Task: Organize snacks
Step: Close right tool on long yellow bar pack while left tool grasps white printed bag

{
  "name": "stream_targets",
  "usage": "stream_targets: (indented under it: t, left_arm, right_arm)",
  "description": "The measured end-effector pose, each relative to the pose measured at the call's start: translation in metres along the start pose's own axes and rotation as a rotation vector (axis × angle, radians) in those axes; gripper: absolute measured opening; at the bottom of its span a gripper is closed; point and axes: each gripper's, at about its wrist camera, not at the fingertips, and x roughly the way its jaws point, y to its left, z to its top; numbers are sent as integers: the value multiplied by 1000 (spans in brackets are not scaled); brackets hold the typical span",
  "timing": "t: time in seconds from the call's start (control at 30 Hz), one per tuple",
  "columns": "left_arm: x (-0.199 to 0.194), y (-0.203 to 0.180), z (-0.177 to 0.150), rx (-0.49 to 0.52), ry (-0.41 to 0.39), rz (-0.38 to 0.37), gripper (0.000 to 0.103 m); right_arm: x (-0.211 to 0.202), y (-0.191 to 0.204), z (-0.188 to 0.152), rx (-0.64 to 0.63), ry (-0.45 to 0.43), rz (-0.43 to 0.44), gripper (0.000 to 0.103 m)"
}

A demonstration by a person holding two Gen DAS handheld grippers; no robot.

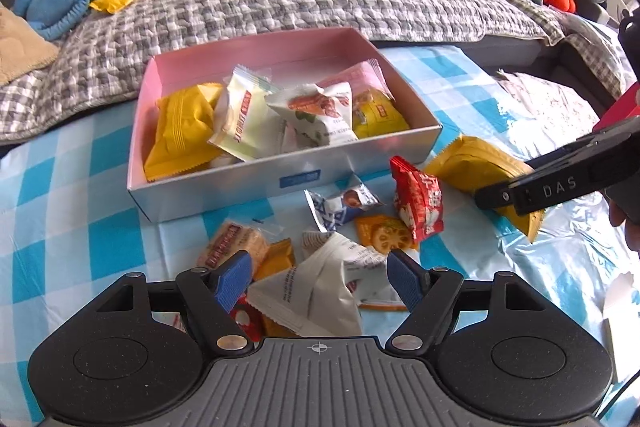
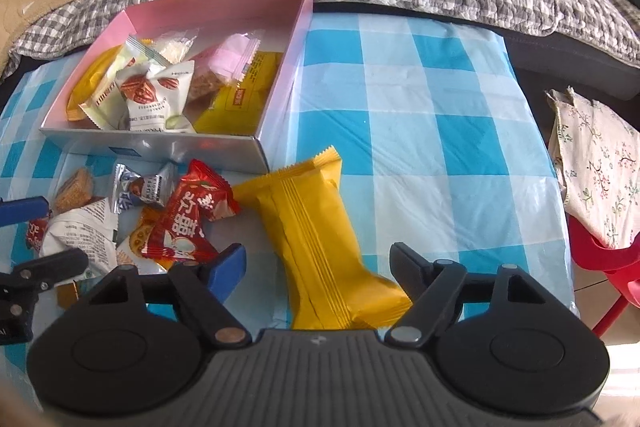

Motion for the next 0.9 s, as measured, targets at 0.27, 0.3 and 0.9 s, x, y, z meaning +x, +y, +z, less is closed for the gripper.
stream_targets:
  t: [0.27,0.3,0.9]
  left_arm:
    - [16,-21,-9,108,37,63,75]
    - [15,-24,-9,105,36,62,75]
    - [20,-25,-10,78,49,117,44]
  right_arm:
    - [2,0,-8,-76,10,19,66]
    - [4,-2,-9,-80,16,16,59]
    - [0,-8,-11,-9,-27,62,38]
